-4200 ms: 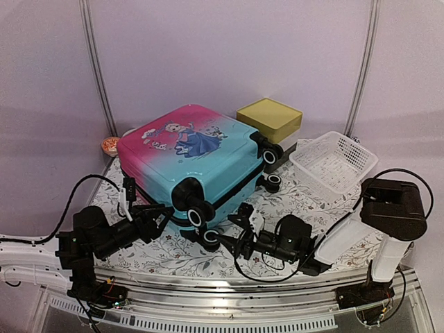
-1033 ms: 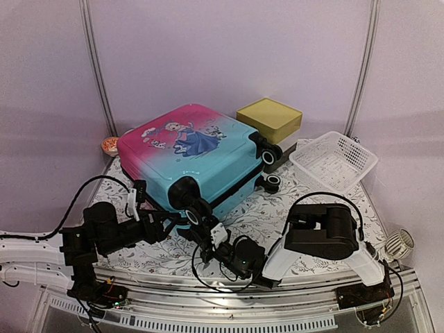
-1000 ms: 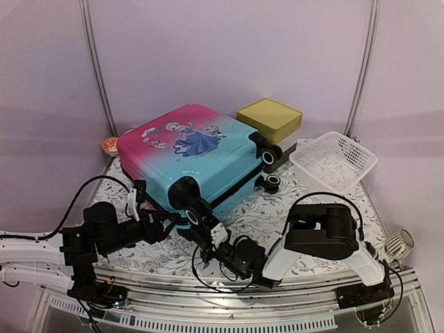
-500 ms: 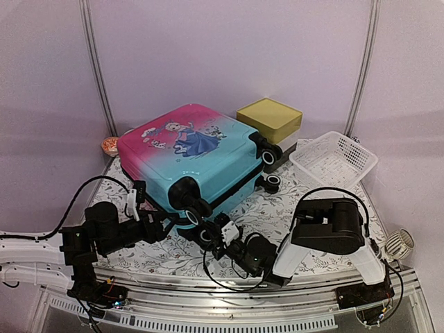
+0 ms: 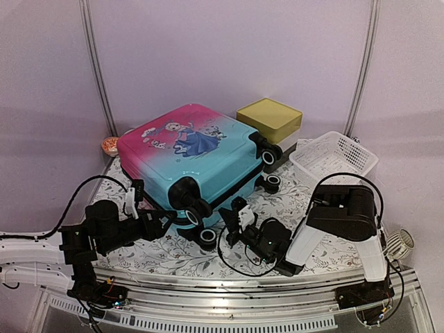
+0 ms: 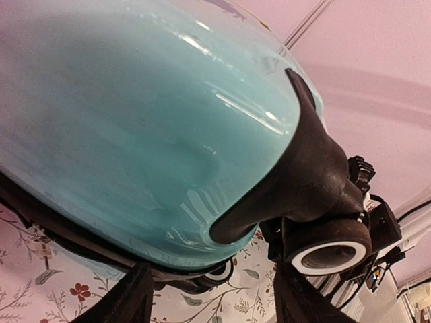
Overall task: Open, take out, and arrange the luggage
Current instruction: Unzip the zipper of the luggage.
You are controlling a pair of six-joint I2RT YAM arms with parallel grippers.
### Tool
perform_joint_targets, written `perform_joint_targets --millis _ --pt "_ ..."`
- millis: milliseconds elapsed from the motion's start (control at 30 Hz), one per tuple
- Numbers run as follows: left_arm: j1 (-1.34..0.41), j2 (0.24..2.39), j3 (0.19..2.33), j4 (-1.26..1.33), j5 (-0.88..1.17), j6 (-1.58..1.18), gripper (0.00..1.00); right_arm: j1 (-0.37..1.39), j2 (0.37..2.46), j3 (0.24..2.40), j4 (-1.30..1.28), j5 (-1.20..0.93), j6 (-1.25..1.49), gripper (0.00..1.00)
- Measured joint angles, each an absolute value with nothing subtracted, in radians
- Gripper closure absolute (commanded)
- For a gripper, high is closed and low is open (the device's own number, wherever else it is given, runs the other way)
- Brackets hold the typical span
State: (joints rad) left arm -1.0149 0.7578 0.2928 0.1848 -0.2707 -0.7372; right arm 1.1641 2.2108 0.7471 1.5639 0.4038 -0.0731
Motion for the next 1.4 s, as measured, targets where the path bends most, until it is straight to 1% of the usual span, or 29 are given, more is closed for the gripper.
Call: perform_joint_targets --millis 400,567,667,700,933,1033,1100,1167,1400 --pt "-1.008 0.756 0.293 0.144 -0.271 -0.757 0.37 1.056 2.168 0.673 1.525 0.386 -0.023 0.97" --pt "-1.006 0.752 0.293 0.143 -0.27 -0.761 0.36 1.059 2.145 0.647 1.53 0.38 -0.023 0.83" --pt "-1.006 0.752 0.293 0.143 -0.265 -0.762 0.35 1.059 2.128 0.622 1.541 0.355 -0.023 0.82" --pt "-1.006 0.752 0.293 0.143 -0.263 -0.764 0.35 1.059 2.12 0.612 1.543 0.342 -0.023 0.79" --pt "-1.005 0.768 0.293 0.144 -0.249 -0.773 0.31 1.106 2.099 0.607 1.546 0.299 -0.027 0.66" --pt "-1.004 0.79 0.293 0.146 -0.237 -0.777 0.3 1.159 2.107 0.636 1.556 0.292 -0.038 0.64" --pt "-1.004 0.806 0.293 0.148 -0.226 -0.779 0.3 1.184 2.127 0.663 1.557 0.278 -0.038 0.59" --pt "-1.004 0.822 0.298 0.151 -0.214 -0.78 0.3 1.198 2.149 0.682 1.557 0.268 -0.035 0.57" --pt "-1.003 0.84 0.308 0.163 -0.195 -0.783 0.3 1.197 2.182 0.73 1.555 0.25 -0.023 0.56"
